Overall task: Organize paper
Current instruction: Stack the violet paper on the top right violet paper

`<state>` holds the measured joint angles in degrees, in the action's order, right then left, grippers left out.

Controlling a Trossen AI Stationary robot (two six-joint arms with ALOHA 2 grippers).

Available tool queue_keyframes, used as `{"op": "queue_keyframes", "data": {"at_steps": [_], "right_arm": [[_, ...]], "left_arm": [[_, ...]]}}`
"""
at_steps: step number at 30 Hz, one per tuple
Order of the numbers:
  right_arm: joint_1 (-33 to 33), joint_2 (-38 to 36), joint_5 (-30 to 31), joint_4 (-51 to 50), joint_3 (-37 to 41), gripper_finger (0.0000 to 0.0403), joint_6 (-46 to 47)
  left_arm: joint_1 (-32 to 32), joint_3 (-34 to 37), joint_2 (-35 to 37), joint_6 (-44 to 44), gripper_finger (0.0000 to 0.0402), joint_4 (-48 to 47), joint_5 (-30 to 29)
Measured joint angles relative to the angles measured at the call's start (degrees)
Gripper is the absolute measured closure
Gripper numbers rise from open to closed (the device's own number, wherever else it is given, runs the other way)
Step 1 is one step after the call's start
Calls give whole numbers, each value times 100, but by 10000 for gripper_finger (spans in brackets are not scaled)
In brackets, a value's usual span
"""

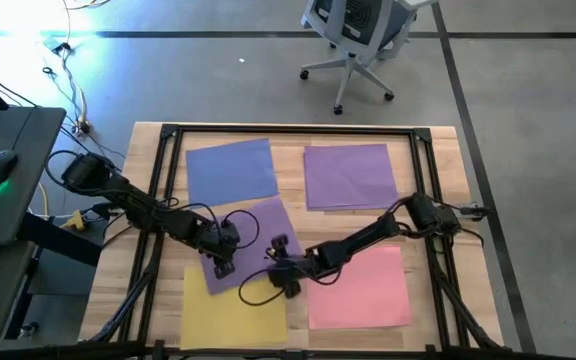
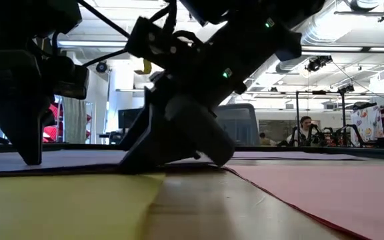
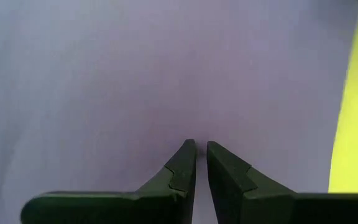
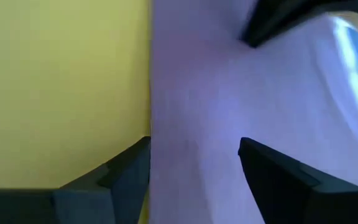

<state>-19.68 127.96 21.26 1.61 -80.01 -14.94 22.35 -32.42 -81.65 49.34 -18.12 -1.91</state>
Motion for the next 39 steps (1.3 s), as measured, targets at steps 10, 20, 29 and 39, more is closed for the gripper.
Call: {"op": "queue_keyframes", "data": {"at_steps": [10, 20, 29, 39], "right_arm": [[9, 5, -23, -97, -64, 269, 569], [213, 11, -48, -1002, -721, 395, 691], [340, 11, -1591, -1634, -1367, 402, 1576], [361, 11, -1854, -1760, -1370, 403, 2541]], "left_arm": [[0, 0, 0, -119, 383, 1, -4], [2, 0, 0, -202, 383, 1, -2], [4, -387, -15, -503, 383, -683, 315], [92, -1428, -6, -1662, 383, -1868, 156]]}}
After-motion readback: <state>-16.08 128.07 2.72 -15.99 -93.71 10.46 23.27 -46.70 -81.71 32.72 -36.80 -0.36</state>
